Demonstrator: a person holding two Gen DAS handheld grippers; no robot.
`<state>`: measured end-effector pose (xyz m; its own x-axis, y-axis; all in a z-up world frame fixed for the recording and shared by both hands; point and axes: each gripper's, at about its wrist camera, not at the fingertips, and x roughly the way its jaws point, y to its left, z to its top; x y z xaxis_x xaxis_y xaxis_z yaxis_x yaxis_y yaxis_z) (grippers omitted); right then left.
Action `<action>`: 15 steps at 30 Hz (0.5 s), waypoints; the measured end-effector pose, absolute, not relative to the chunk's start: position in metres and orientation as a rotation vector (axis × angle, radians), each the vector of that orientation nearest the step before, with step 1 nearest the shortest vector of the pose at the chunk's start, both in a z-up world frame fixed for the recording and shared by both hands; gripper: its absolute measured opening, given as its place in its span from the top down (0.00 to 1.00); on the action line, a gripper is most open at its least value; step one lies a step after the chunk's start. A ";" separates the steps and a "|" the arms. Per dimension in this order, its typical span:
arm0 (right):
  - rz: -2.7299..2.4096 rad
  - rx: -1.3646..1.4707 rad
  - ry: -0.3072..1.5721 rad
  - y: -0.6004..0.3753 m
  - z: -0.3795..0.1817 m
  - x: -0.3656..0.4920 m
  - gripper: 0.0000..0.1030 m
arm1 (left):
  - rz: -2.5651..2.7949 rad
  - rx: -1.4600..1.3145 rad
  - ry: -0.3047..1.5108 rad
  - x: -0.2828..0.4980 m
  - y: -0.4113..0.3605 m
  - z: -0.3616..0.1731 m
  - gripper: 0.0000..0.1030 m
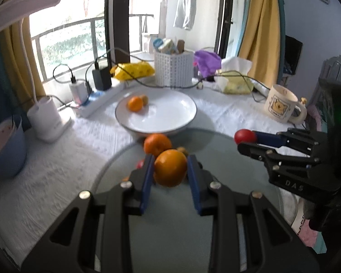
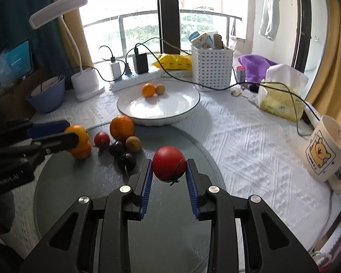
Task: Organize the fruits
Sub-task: 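Place the orange and the red tomato on the white plate with both grippers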
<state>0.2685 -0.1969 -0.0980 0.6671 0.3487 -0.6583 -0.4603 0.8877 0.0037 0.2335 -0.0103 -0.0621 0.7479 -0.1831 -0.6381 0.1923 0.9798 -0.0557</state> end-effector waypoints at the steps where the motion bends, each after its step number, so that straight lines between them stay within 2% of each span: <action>1: 0.458 -0.170 0.702 -0.196 -0.097 0.271 0.69 | -0.208 0.016 0.689 0.237 -0.009 -0.060 0.70; 15: 0.472 -0.203 0.676 -0.176 -0.087 0.321 0.69 | -0.206 0.041 0.641 0.293 0.008 -0.051 0.70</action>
<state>0.3208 -0.1762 -0.0871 0.6796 0.3529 -0.6431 -0.4823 0.8755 -0.0292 0.2931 0.0078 -0.0513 0.7820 -0.1785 -0.5972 0.2038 0.9787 -0.0258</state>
